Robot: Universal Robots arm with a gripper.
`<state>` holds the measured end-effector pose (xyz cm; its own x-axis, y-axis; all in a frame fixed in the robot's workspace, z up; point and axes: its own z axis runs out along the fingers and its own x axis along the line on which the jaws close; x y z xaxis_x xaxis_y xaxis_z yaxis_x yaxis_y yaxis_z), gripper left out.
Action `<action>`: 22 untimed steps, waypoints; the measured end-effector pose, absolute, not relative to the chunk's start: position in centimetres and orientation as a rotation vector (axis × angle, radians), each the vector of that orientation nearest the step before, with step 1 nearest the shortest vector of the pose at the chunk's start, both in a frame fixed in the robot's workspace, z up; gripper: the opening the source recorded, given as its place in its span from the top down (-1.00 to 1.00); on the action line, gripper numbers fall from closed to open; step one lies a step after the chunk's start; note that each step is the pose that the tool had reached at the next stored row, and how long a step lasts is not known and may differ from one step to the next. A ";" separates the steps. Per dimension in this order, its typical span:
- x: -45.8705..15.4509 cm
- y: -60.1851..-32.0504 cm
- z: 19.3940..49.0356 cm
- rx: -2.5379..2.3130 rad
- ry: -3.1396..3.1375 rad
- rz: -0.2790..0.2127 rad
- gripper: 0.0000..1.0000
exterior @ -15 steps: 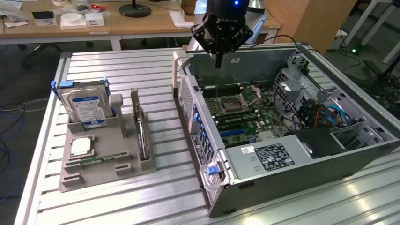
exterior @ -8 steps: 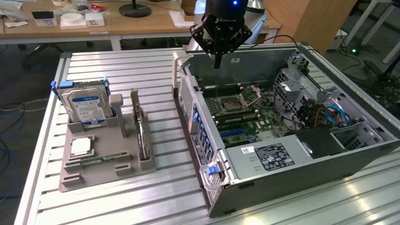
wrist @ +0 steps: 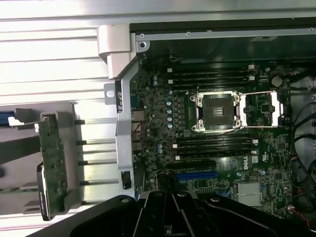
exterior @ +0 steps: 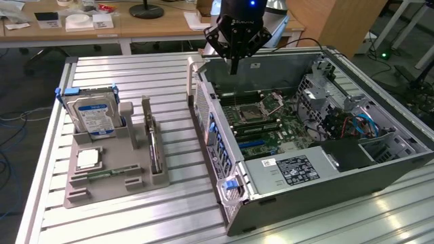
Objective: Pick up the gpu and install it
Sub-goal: 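Reach for the gpu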
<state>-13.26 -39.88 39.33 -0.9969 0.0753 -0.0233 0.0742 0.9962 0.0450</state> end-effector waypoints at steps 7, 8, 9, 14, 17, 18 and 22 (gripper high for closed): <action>-13.6 -39.9 39.3 0.117 3.114 0.069 0.79; -13.7 -39.9 39.3 0.117 3.114 0.069 0.79; -13.8 -39.9 39.3 0.116 3.114 0.069 0.79; -14.1 -39.9 39.3 0.117 3.114 0.069 0.79; -14.4 -39.9 39.3 0.117 3.114 0.069 0.79; -14.5 -39.9 39.3 0.117 3.114 0.069 0.79; -15.0 -39.9 39.3 0.116 3.114 0.069 0.79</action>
